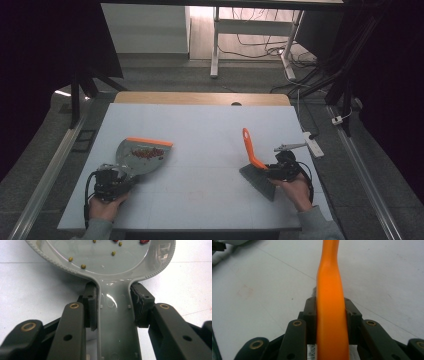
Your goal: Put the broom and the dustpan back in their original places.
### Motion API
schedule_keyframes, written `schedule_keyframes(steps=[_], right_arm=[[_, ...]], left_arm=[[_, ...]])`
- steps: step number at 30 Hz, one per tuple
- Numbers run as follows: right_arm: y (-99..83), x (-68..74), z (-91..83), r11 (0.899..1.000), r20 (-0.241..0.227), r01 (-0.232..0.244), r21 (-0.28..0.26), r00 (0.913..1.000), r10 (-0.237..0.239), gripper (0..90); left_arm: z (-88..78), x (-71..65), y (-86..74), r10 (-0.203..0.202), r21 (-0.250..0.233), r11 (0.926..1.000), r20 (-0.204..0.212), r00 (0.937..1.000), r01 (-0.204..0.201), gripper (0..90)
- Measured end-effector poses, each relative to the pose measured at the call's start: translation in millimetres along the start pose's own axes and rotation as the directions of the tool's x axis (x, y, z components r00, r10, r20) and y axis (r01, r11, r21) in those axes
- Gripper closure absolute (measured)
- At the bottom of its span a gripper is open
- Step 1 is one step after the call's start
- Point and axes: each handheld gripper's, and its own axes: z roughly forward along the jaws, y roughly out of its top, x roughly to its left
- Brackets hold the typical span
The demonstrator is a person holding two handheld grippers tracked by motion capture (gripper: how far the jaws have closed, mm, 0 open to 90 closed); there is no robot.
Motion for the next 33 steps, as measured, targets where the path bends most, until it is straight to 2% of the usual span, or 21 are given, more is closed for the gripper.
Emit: schedule_keyframes(steps=[10, 13, 18, 24, 26, 28, 30, 32, 33], right_arm=[[-1.3, -19.7, 9.1, 0.999, -0.001, -0.035, 0.039, 0.9994, 0.035, 59.1], [-1.3, -21.9, 10.4, 0.998, -0.001, -0.036, 0.045, 0.9994, 0.036, 56.9], [-1.5, -25.0, 12.9, 0.998, 0.035, -0.03, 0.055, 0.999, 0.028, 50.4], [-0.4, -25.4, 13.3, 0.998, 0.044, -0.022, 0.054, 0.9988, 0.02, 48.1], [0.9, -23.9, 13.7, 0.998, 0.07, -0.01, 0.06, 0.9975, 0.006, 45.8], [2.0, -22.5, 14.2, 0.998, 0.089, 0.003, 0.067, 0.996, -0.009, 44.8], [2.3, -21.7, 14.3, 0.998, 0.107, 0.009, 0.067, 0.9941, -0.016, 42.6], [3.0, -20.3, 12.3, 0.998, 0.157, 0.023, 0.058, 0.9871, -0.032, 41.9], [3.4, -20.1, 10.8, 0.999, 0.153, 0.017, 0.052, 0.9879, -0.025, 42.9]], left_arm=[[2.6, -0.9, -0.3, -0.004, 0.011, 0.9999, -0.017, 0.9999, 0.005, 61.7], [3.7, -1.1, -0.4, -0.005, 0.018, 0.9998, -0.021, 0.9998, 0.006, 61.6], [5.6, -3.0, -0.6, 0.004, 0.025, 0.9997, -0.034, 0.9994, -0.003, 61.3], [6.3, -2.5, -0.8, 0.003, 0.027, 0.9996, -0.021, 0.9998, -0.002, 60.1], [6.3, -2.5, -0.4, 0.008, 0.032, 0.9995, -0.013, 0.9999, -0.008, 55.2], [6.4, -2.2, -0.1, 0.016, 0.032, 0.9994, -0.006, 0.9999, -0.015, 42.6], [5.2, -2.1, 0.1, 0.024, 0.03, 0.9993, -0.011, 0.9997, -0.023, 34.7], [3.7, -2.3, 0.2, 0.031, 0.022, 0.9993, -0.028, 0.9991, -0.03, 28.2], [2.9, -2.2, 0.4, 0.032, 0.018, 0.9993, -0.032, 0.999, -0.031, 25.4]])
